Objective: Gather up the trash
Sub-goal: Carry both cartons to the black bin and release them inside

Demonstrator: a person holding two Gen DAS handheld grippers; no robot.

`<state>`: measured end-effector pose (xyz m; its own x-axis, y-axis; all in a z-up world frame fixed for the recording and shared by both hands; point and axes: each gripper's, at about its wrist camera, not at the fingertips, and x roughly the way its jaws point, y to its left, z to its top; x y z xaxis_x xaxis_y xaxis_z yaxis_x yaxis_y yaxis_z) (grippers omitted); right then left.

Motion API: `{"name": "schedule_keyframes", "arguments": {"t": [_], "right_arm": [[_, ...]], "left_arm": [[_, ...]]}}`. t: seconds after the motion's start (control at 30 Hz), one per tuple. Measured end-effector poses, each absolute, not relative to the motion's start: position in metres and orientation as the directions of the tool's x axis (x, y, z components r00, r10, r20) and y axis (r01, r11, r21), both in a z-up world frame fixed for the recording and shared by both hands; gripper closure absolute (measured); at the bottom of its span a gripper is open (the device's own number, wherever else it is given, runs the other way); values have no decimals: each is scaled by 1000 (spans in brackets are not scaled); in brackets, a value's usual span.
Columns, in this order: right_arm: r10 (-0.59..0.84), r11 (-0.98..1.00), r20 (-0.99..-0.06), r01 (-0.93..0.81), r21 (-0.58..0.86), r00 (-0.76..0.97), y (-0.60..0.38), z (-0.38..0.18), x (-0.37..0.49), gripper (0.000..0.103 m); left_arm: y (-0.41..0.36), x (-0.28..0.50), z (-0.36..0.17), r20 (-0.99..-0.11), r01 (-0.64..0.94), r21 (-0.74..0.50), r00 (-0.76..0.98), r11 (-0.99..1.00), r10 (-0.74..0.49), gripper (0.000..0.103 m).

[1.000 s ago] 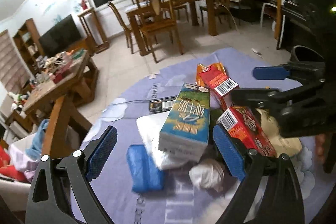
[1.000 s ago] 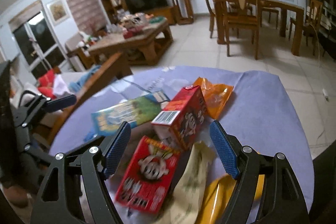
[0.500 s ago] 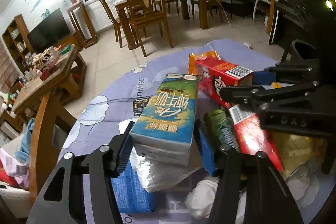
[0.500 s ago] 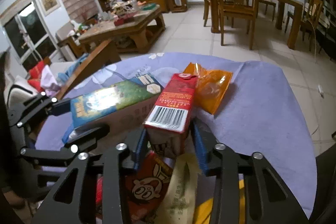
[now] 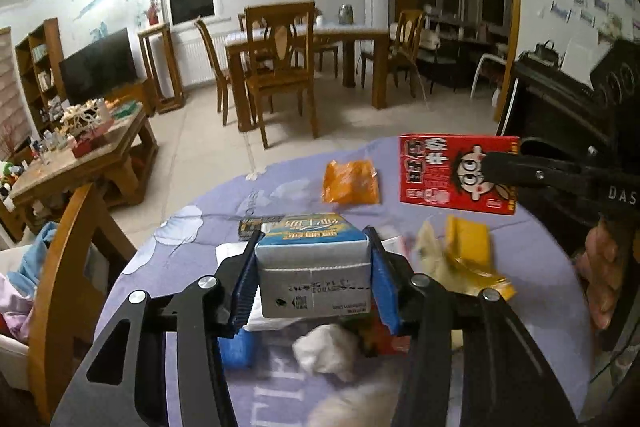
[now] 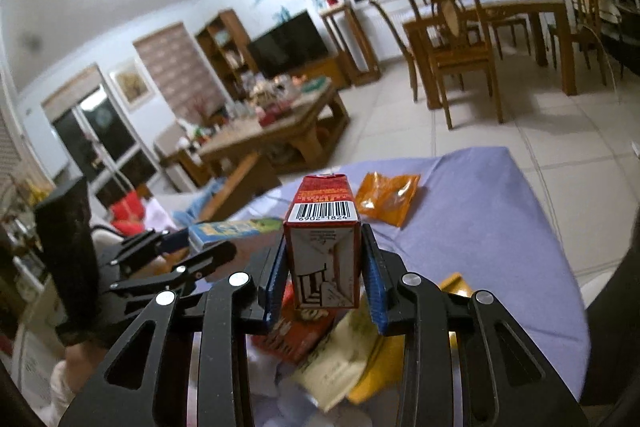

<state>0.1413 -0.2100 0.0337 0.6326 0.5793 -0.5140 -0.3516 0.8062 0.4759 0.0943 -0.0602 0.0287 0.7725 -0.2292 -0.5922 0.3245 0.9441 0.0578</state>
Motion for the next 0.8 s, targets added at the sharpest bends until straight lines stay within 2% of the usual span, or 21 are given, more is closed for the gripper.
{"name": "schedule_keyframes", "arguments": {"t": [0.27, 0.47, 0.8], "right_arm": [[557, 786, -404, -303, 539, 726, -291, 53, 90, 69], [438, 809, -353, -191, 556, 826, -377, 54, 54, 69], [233, 811, -353, 19, 585, 906, -505, 23, 5, 69]], "left_arm": [[-94, 65, 62, -510, 373, 23, 802, 928, -310, 54], [-151, 55, 77, -473, 478, 6, 775, 879, -419, 54], [-267, 64, 56, -481, 652, -114, 624, 750, -616, 54]]}}
